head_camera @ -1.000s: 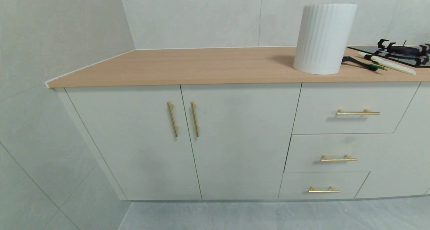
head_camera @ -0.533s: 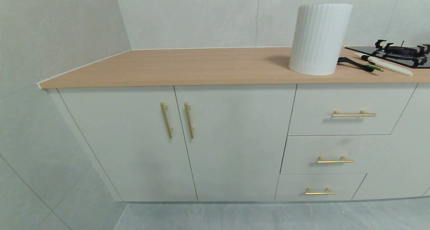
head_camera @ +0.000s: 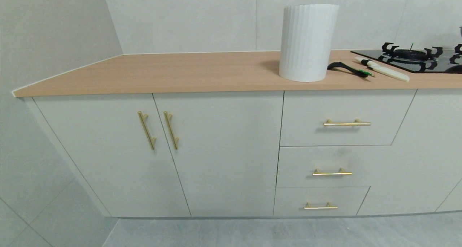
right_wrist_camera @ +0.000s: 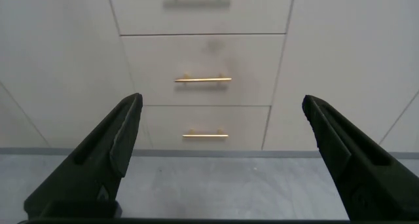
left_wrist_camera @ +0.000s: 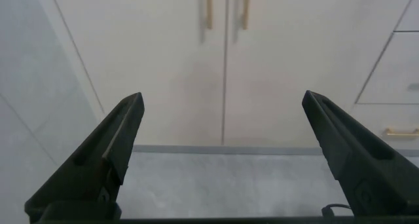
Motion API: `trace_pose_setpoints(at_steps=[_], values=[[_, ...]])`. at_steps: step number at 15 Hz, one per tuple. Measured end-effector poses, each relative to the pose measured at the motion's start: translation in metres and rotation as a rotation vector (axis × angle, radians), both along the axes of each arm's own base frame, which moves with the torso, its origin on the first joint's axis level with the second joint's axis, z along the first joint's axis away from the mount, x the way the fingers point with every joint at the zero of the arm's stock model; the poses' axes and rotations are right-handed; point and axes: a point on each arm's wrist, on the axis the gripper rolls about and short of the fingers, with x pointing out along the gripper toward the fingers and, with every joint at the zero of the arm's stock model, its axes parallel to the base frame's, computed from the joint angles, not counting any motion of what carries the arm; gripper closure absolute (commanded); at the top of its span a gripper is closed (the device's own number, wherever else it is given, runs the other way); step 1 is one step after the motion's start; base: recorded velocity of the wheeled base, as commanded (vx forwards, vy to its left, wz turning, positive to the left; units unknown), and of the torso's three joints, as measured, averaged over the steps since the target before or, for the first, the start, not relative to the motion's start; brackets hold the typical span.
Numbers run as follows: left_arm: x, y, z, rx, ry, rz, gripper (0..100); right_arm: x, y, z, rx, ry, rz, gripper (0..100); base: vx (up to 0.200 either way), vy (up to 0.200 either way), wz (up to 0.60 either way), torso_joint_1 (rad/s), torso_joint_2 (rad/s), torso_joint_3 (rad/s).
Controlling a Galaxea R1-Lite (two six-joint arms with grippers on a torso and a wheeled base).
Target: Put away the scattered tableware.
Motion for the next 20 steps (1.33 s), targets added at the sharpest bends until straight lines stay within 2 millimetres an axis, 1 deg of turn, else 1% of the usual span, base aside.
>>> trace_pose_setpoints(at_steps=[1, 8, 11, 20], values=[[0.0000, 0.0000, 0.0001, 0.000, -0.001, -0.001, 0, 0.0000, 0.0000, 0.0000, 0.000, 0.000, 0.000, 0, 0.000, -0.200, 0.00, -0.002, 0.00, -0.002], [0.0000, 0.0000, -0.0001, 0.000, 0.000, 0.000, 0, 0.0000, 0.0000, 0.0000, 0.000, 0.000, 0.000, 0, 0.000, 0.000, 0.00, 0.000, 0.00, 0.000], [0.0000, 0.0000, 0.0000, 0.000, 0.000, -0.001, 0, 0.0000, 0.0000, 0.0000, 0.000, 0.001, 0.000, 0, 0.200, 0.000, 0.00, 0.002, 0.00, 0.002], [0.0000, 0.0000, 0.0000, 0.000, 0.000, -0.001, 0, 0.0000, 0.0000, 0.0001, -0.003, 0.000, -0.001, 0, 0.000, 0.000, 0.00, 0.000, 0.00, 0.000]])
